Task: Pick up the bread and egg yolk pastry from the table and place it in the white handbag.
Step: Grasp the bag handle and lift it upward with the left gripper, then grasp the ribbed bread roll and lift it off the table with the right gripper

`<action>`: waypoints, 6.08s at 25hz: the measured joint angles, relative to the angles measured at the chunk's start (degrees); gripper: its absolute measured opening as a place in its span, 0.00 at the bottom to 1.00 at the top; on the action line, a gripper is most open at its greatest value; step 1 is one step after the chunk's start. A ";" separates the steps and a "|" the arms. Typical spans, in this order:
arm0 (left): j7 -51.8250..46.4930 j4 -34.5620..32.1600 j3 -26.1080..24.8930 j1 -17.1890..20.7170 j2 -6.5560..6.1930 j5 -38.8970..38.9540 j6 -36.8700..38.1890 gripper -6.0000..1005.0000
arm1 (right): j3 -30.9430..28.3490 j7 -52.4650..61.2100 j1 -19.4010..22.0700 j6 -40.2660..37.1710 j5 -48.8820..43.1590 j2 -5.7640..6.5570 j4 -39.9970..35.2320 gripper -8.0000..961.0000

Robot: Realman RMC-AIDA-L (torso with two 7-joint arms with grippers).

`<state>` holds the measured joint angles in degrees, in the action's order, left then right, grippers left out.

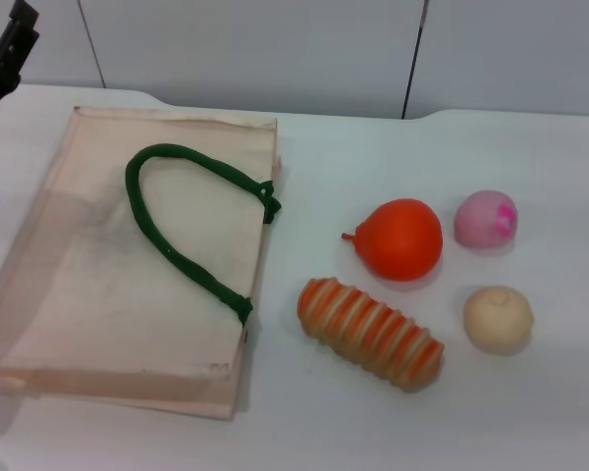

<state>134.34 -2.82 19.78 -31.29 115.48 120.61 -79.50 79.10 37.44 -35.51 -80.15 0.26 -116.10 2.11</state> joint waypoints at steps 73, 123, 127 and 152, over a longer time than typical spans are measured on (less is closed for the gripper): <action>-95.48 -21.34 6.35 -19.91 -5.52 -96.36 16.86 0.69 | -0.11 0.01 -0.16 1.05 0.00 0.17 -0.18 0.90; -65.73 -21.08 7.10 -7.97 -9.29 -49.08 0.87 0.12 | -0.19 49.91 5.68 8.10 -99.41 0.15 -54.68 0.89; -65.70 -21.13 7.04 -7.13 -9.43 -47.41 0.76 0.12 | 2.69 58.98 8.50 7.82 -107.19 -0.28 -64.13 0.89; -65.70 -21.00 6.53 -5.61 -10.22 -43.44 0.07 0.12 | 22.44 88.19 -0.90 19.15 -127.02 -0.29 -58.70 0.89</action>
<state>68.64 -23.81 26.30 -36.89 105.26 77.17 -79.43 101.54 125.63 -36.41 -61.01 -126.76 -116.39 -56.58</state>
